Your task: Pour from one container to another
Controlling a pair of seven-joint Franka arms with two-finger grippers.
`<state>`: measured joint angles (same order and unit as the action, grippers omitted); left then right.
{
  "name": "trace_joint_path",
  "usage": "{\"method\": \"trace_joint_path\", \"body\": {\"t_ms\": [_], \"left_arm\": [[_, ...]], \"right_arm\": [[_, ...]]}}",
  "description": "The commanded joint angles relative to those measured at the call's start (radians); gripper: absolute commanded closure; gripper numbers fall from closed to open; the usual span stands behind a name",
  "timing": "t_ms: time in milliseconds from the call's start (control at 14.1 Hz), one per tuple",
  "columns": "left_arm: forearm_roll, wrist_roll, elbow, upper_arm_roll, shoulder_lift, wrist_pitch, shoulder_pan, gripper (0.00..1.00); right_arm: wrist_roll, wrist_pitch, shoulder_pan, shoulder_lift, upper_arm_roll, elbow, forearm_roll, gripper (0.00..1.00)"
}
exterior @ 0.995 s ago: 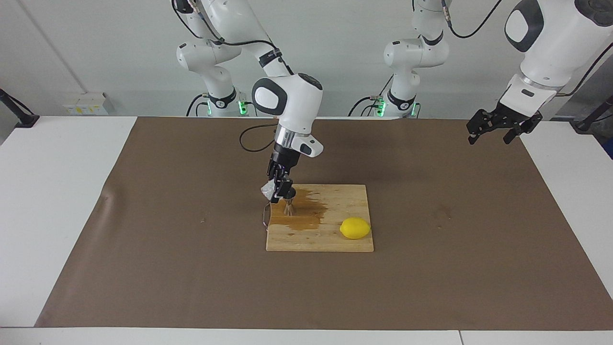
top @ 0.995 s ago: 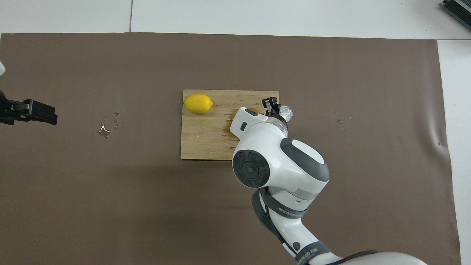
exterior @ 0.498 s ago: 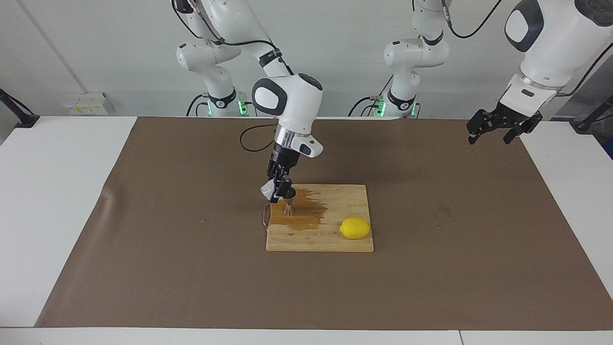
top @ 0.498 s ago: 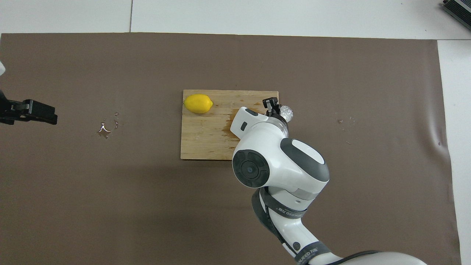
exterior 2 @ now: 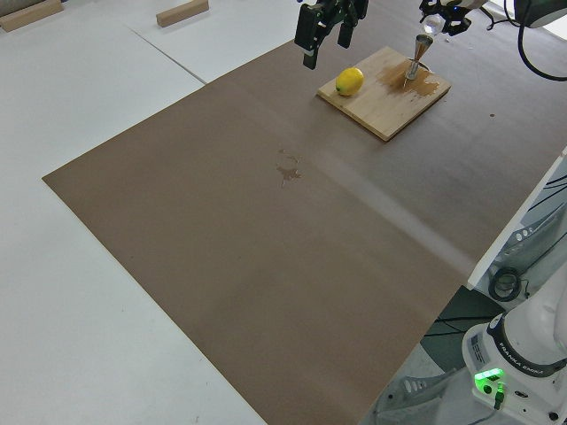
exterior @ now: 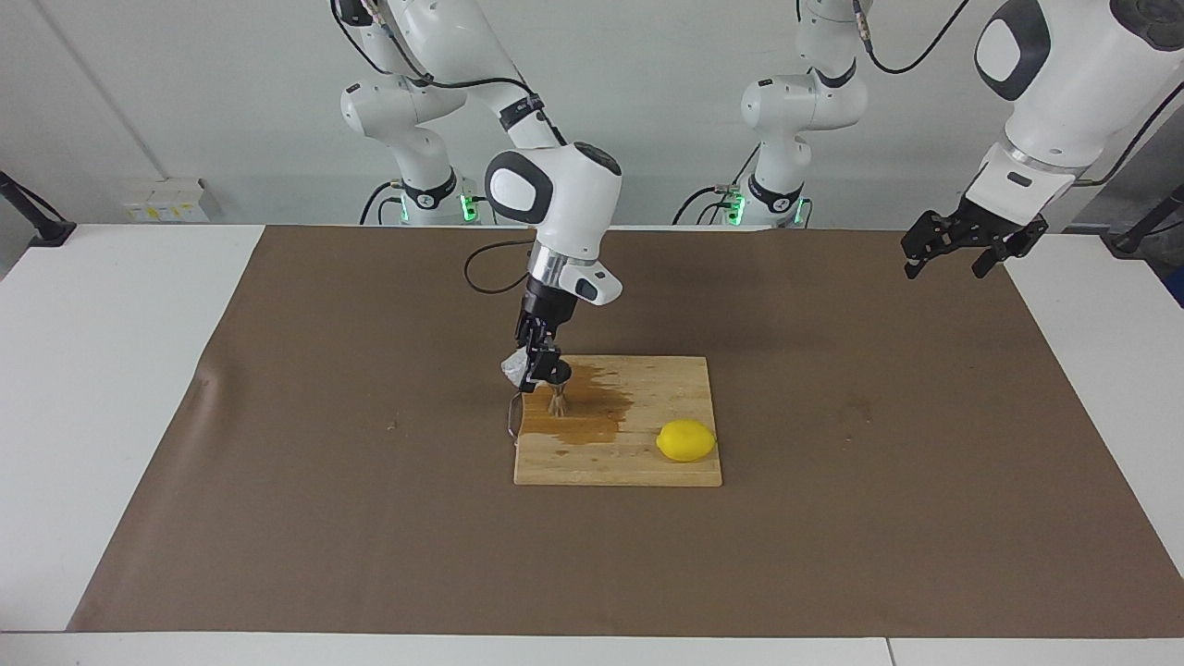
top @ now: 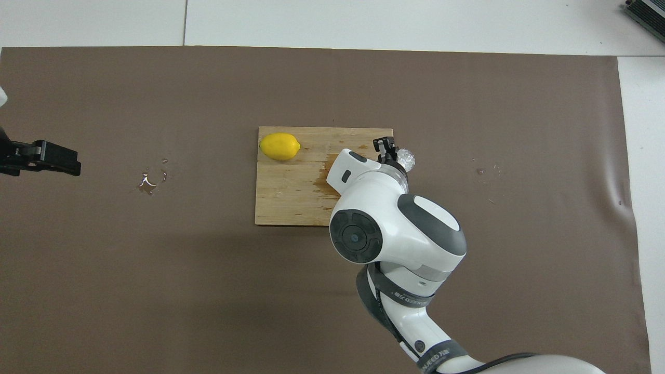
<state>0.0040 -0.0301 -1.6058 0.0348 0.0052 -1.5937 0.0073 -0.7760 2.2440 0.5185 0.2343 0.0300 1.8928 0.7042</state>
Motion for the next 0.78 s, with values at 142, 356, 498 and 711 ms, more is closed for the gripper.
{"method": "trace_joint_path", "body": {"t_ms": [142,356,498,711], "left_arm": [[0.007,-0.001,-0.031,-0.007,-0.03,0.006,-0.006,0.0],[0.007,-0.001,-0.031,-0.007,-0.028,0.006,-0.006,0.0],[0.007,-0.002,-0.031,-0.007,-0.03,0.006,-0.006,0.0],[0.007,-0.001,-0.031,-0.007,-0.03,0.006,-0.006,0.0]], "right_arm": [[0.001,0.002,-0.04,-0.021,0.004,-0.012,-0.14,0.7],[0.0,0.003,-0.046,-0.029,0.004,-0.012,-0.189,0.7],[0.0,0.003,-0.06,-0.035,0.004,-0.012,-0.218,0.7],[-0.002,0.005,-0.069,-0.036,0.004,-0.012,-0.271,0.69]]}}
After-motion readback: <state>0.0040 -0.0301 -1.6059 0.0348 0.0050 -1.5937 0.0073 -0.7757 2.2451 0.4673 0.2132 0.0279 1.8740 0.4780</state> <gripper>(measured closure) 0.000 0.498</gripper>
